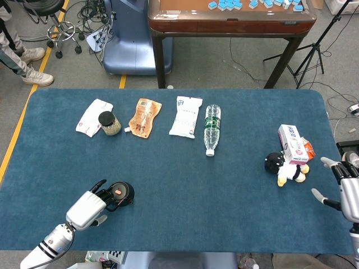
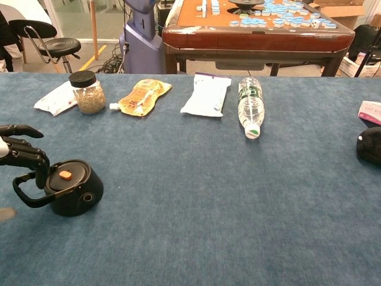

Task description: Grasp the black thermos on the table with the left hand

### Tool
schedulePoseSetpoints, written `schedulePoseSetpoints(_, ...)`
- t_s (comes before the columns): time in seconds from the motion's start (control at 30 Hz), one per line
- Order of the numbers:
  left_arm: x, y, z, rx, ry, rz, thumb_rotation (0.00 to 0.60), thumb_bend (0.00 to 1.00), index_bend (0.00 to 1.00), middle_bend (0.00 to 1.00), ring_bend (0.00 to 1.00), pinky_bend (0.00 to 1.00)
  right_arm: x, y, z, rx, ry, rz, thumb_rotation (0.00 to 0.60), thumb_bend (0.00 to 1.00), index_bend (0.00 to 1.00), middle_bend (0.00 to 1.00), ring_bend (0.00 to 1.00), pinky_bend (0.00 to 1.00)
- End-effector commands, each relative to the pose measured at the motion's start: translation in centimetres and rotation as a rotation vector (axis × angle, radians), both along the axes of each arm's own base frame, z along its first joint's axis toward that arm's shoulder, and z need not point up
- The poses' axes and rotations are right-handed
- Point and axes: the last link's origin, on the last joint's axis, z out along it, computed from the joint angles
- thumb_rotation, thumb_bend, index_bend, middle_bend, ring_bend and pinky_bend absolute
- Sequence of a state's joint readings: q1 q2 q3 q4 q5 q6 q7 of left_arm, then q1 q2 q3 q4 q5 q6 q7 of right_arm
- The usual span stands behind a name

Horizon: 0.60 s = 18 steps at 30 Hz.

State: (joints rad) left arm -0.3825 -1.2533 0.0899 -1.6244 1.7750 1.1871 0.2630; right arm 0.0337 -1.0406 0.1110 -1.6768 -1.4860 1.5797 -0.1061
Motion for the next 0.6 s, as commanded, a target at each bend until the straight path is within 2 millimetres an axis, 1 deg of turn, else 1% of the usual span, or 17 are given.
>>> schedulePoseSetpoints(0.03,0.05,0.03,-0.25,-0.007,0.003,0.003,0.600,0.23,0.44,0.38,0.34,0.07,-0.10,0.08,0.02,-0.001,-0.002,-0.003,0.600,0.09,0.25,0.35,0.26,0.33)
schedulePoseSetpoints(0.27,0.01,0.14,-0.87,-0.036,0.006,-0.002,0.600,0.23,0.45,0.38,0.34,0.07,-0.37,0.31,0.05,-0.003,-0.007,-0.012,0.600,0.09,0.25,0.35,0.26,0.33)
schedulePoseSetpoints(0.4,-0.08,0.24,-1.01,-0.038,0.009,0.004,0.600,0.23,0.46,0.40,0.34,0.07,-0.45,0.44,0.11,-0.006,-0.007,-0.015,0.600,0.09,0.25,0.35,0.26,0.33)
schedulePoseSetpoints(0.6,-0.30,0.39,-1.19,-0.036,0.010,0.016,0.600,0.23,0.47,0.41,0.34,0.07,-0.57,0.64,0.18,-0.010,-0.008,-0.019,0.600,0.09,0.25,0.35,0.26,0.33)
